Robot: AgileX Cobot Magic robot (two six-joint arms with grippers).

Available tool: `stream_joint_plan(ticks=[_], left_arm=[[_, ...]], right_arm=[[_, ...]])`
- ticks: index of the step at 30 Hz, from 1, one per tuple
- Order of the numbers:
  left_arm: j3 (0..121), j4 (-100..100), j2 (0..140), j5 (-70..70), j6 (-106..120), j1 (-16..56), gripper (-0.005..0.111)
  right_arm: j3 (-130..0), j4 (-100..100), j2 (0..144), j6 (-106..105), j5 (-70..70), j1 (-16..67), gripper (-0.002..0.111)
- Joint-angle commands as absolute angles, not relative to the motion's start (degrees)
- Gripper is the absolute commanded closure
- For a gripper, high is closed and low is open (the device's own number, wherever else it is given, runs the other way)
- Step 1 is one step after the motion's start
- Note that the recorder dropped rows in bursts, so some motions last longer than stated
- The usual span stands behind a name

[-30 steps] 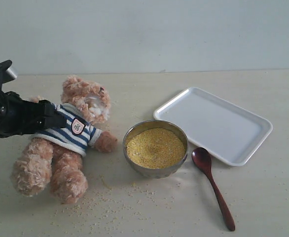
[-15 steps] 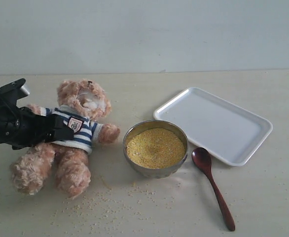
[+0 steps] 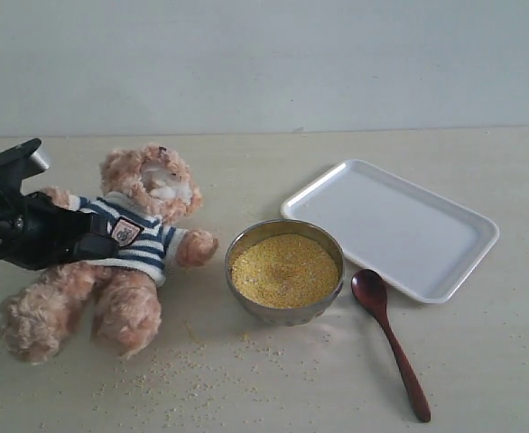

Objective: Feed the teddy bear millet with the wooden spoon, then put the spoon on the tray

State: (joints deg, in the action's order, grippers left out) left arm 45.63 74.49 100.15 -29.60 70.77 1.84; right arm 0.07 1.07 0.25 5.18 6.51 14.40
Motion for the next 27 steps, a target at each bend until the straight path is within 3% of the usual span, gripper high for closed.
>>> stream_joint_plan(ticks=[1,15,27], left_arm=[[41.9,67.7,90.8,-31.1,64.3,-0.7,0.102],[24.0,67.8,74.1,-46.2,61.8,-12.8,0.102],[20.1,66.1,70.5,-49.6,61.2,-14.8,0.102]], right_arm=[[0.0,1.1,0.0,5.2,5.8,14.2,0.108],[0.0,1.1,0.0,5.2,5.8,14.2,0.108],[0.0,1.1,0.0,5.2,5.8,14.2,0.108]])
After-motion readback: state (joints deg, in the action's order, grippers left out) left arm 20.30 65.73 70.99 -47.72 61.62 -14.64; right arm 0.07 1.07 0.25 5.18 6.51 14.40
